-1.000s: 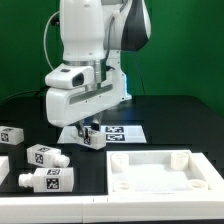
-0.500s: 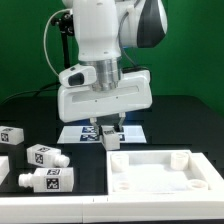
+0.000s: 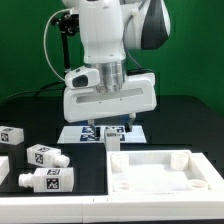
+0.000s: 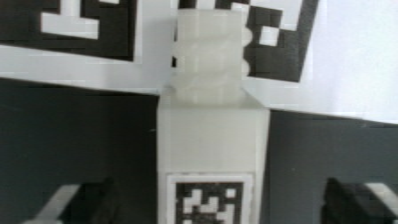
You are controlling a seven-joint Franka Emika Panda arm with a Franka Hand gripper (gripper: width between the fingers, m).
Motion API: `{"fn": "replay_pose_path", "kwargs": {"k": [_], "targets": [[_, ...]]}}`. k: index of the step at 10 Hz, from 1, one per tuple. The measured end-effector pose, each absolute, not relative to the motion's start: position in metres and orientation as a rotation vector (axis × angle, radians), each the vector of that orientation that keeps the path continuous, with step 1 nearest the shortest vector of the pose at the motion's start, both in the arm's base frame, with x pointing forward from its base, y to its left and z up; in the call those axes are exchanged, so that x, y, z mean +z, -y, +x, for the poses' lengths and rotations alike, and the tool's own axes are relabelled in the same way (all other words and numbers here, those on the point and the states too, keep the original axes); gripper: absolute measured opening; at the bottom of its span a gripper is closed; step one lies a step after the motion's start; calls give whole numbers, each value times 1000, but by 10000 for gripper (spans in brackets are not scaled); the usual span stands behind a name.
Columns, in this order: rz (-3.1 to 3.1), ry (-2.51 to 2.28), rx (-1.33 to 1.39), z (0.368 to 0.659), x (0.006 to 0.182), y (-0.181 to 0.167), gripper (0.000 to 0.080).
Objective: Assemble one leg
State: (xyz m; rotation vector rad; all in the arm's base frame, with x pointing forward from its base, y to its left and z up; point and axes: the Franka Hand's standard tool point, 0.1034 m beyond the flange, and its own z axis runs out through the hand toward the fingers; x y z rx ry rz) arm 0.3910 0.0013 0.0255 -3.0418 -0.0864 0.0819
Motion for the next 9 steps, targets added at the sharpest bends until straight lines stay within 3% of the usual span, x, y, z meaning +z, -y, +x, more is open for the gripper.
{"fn": "replay_pose_path", "kwargs": {"k": [1, 2, 5, 9], "targets": [[-3025, 32, 170, 391, 32, -12, 621], [-3019, 70, 202, 405, 39, -16, 641], [-2955, 117, 507, 437, 43, -13, 649], [-2802, 107, 841, 423, 37, -7, 649]]}}
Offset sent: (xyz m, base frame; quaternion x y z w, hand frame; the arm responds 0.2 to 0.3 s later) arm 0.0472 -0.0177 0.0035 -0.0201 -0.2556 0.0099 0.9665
